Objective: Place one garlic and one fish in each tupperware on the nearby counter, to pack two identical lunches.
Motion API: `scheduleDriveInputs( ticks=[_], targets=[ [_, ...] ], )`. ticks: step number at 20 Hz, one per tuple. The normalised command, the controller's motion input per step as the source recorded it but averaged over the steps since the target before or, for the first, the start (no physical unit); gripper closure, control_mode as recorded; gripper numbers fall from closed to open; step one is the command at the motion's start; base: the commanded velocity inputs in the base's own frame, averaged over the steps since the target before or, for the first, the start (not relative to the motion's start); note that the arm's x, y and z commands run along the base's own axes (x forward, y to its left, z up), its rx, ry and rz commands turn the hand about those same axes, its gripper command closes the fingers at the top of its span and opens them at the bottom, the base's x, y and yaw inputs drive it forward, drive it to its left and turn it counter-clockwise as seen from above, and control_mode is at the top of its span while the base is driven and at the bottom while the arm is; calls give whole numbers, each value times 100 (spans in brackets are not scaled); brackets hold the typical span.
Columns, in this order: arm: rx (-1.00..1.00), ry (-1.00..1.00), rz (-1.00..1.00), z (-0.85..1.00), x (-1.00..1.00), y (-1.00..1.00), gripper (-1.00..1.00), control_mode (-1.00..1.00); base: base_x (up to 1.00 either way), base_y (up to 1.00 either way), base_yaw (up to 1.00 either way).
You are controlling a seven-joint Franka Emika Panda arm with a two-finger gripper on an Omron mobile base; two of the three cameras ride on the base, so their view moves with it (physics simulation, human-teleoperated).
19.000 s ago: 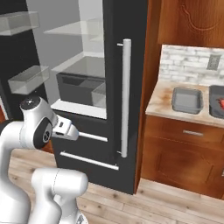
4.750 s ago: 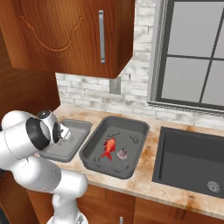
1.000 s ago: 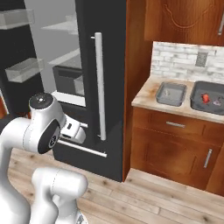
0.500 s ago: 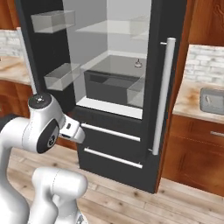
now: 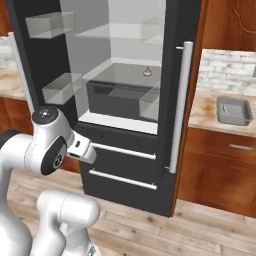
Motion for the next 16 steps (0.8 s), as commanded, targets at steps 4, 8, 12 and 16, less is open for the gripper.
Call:
scheduleDriveInputs(
  ticks=[4,8,12,16],
  targets=[
    [0,0,0,0,0,0,-100,100,6,45,-23],
    [0,0,0,0,0,0,-100,100,36,46,-5],
    [0,0,0,0,0,0,-100,100,49,-7,0],
    [0,0,0,0,0,0,-100,100,65,-26,0]
  ],
)
